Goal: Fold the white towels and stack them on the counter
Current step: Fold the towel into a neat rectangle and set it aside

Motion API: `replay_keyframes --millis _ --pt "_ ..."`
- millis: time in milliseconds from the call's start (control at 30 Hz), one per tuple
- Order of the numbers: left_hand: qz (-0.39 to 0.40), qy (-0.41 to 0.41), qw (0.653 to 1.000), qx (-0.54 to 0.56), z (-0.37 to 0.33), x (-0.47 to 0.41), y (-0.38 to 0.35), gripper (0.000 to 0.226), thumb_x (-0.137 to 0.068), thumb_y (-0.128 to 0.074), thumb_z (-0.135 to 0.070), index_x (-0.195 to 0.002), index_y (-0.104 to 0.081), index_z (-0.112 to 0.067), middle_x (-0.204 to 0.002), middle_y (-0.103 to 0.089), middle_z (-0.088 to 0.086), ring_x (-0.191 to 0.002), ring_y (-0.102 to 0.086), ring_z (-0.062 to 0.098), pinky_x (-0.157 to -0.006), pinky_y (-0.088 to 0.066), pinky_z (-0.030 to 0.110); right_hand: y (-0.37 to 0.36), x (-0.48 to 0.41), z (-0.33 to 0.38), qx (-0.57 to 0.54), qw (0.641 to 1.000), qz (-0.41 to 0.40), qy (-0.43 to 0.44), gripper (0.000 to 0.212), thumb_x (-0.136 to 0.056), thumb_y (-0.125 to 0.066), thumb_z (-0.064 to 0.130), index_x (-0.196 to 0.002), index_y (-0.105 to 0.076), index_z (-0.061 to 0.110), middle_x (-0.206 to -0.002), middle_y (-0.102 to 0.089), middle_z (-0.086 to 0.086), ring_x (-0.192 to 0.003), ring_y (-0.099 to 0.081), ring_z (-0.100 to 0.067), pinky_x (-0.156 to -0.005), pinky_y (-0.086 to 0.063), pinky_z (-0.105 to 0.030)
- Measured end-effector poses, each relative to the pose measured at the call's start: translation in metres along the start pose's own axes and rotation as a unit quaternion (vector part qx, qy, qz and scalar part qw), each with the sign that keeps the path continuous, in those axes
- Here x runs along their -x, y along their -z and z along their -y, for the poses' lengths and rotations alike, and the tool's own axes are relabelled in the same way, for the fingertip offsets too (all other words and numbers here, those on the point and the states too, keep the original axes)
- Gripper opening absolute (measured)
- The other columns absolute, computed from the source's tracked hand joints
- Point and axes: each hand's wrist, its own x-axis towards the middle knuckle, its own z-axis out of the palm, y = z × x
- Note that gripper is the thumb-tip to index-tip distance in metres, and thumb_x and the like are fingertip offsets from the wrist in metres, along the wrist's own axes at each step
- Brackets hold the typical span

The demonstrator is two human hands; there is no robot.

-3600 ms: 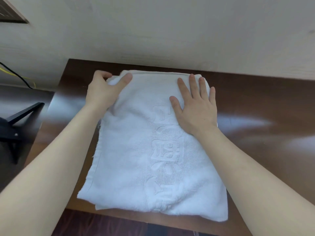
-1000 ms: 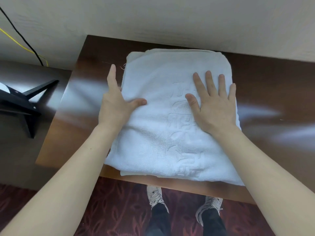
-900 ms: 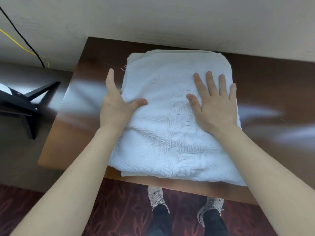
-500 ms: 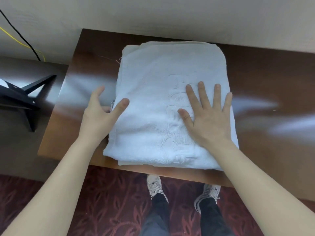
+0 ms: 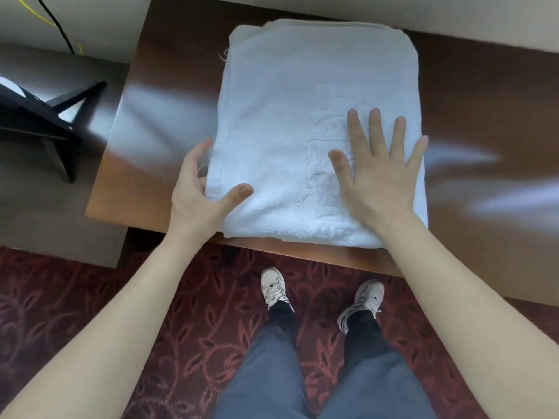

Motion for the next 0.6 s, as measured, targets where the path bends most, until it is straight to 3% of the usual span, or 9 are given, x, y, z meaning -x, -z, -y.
replay_keyframes --millis 133,267,400,500,567,600 --pt "-0.003 -0.018 1.0 0.006 0.008 0.006 -0.001 0.093 -0.059 -0.084 -0.064 -0.138 -0.043 -0.039 -0.127 -0.052 -0.039 -0.117 -0.051 -0.015 -0.089 -0.041 0.003 -0.006 0.021 -0.003 0.04 0.999 0.009 -0.004 0.07 -0.094 0.002 0.073 -0.156 0.006 0.04 -0.166 -0.002 0.003 -0.151 0.005 -0.036 -0.116 0.005 -0.065" --pt "-0.021 -0.023 1.0 0.0 0.012 0.012 0.0 0.09 -0.06 -0.086 -0.06 -0.136 -0.048 -0.033 -0.122 -0.054 -0.04 -0.116 -0.052 -0.016 -0.09 -0.04 0.002 -0.005 0.023 -0.005 0.04 0.999 0.009 -0.018 0.072 -0.092 0.006 0.073 -0.156 0.008 0.039 -0.167 0.0 0.003 -0.151 0.007 -0.033 -0.116 0.004 -0.065" --pt "-0.054 -0.033 0.998 -0.028 0.01 0.017 -0.002 0.077 -0.061 -0.082 -0.069 -0.127 -0.049 -0.046 -0.115 -0.054 -0.047 -0.102 -0.06 -0.013 -0.08 -0.042 0.002 -0.004 0.04 -0.013 0.051 0.998 0.012 -0.031 0.071 -0.094 0.005 0.072 -0.156 0.005 0.038 -0.166 -0.001 0.001 -0.151 0.003 -0.035 -0.117 -0.002 -0.064" --pt "-0.059 -0.014 0.996 -0.06 0.013 0.021 -0.005 0.087 -0.059 -0.078 -0.074 -0.132 -0.049 -0.035 -0.096 -0.057 -0.049 -0.091 -0.058 -0.018 -0.073 -0.038 -0.002 -0.006 0.047 -0.017 0.059 0.998 0.024 -0.027 0.073 -0.092 0.008 0.071 -0.157 0.004 0.036 -0.166 0.003 0.001 -0.151 0.007 -0.034 -0.118 -0.005 -0.061" --pt "-0.077 -0.001 0.994 -0.072 0.01 0.022 -0.005 0.096 -0.058 -0.076 -0.077 -0.137 -0.046 -0.031 -0.082 -0.063 -0.037 -0.079 -0.058 -0.013 -0.07 -0.037 -0.001 -0.004 0.045 -0.017 0.04 0.999 0.026 -0.024 0.073 -0.092 0.008 0.07 -0.157 0.004 0.037 -0.166 0.004 0.001 -0.151 0.009 -0.033 -0.119 -0.004 -0.06" --pt "-0.093 -0.005 0.992 -0.079 0.006 0.021 -0.004 0.099 -0.059 -0.074 -0.08 -0.139 -0.044 -0.03 -0.087 -0.064 -0.029 -0.08 -0.057 -0.009 -0.073 -0.036 0.0 -0.002 0.044 -0.017 0.026 0.999 0.025 -0.025 0.073 -0.092 0.008 0.071 -0.157 0.003 0.037 -0.166 0.004 0.001 -0.151 0.009 -0.032 -0.119 -0.003 -0.059"
